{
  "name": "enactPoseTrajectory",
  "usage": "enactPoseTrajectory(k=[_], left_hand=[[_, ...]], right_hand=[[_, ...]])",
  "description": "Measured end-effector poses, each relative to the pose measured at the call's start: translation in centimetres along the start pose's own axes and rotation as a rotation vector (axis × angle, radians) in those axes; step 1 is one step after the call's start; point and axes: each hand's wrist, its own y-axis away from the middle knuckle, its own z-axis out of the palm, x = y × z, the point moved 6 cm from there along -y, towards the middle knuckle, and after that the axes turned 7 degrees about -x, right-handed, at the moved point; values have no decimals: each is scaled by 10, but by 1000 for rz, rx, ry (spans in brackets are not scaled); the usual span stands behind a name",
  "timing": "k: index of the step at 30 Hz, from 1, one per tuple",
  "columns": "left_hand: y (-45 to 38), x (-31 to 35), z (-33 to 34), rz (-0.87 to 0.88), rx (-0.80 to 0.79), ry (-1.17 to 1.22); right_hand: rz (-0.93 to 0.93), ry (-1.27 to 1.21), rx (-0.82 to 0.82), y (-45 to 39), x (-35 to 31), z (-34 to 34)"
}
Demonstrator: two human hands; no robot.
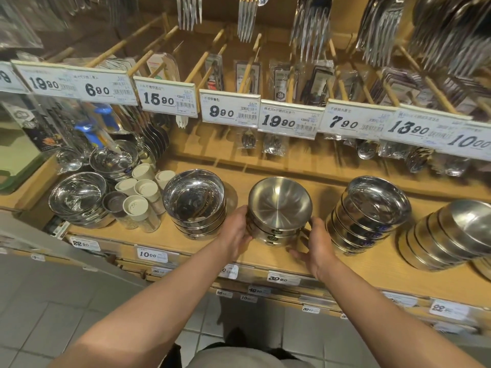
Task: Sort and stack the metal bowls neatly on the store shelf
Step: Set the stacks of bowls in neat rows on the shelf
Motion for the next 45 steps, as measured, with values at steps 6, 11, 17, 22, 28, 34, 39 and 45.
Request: enactPoseTrajectory(k=[6,11,17,22,28,34,39,45], left_hand=[[34,-35,-51,-12,124,-146],[65,-30,-115,11,261,-79],[71,10,-167,92,374,45],[52,31,-176,60,283,69],[20,42,-172,44,138,10],[-11,41,-177,-18,2,38],[-25,53,-171,-27,29,52],[-28,60,-168,-38,48,59]], right_hand=[[85,-7,-17,26,37,-6],[148,119,-216,52,66,25],[130,124,-290,60,61,82],[76,116,-305,44,48,140],[24,6,-291,20,50,187],[16,-109,-188,1,45,192],[9,-123,-138,-13,39,192],[-42,-96,-123,-19,35,195]])
